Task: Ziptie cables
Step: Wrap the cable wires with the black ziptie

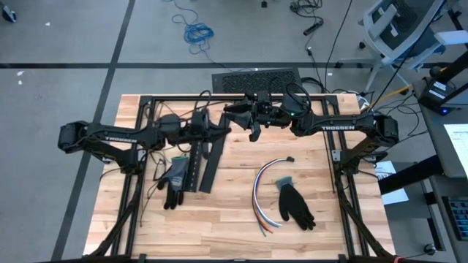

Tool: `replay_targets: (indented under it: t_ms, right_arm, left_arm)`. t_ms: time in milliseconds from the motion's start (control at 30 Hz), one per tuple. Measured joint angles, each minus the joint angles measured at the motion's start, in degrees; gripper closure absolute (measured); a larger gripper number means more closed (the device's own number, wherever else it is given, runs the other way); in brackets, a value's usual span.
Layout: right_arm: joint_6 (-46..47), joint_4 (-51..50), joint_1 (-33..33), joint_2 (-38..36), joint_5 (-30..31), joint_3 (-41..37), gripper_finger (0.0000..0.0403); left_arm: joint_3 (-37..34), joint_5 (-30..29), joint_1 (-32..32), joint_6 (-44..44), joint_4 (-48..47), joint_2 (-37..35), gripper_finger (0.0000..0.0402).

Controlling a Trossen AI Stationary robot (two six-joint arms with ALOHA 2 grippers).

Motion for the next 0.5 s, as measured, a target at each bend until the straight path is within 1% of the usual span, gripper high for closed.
replay_targets:
  t_ms: [500]
  right_arm:
    - [-0.8, 0.1, 0.0, 0.0, 0.0, 0.0, 0.0307]
  left_arm:
    - [0.0, -1.0, 0.2, 0.0, 0.0, 0.2, 0.0402]
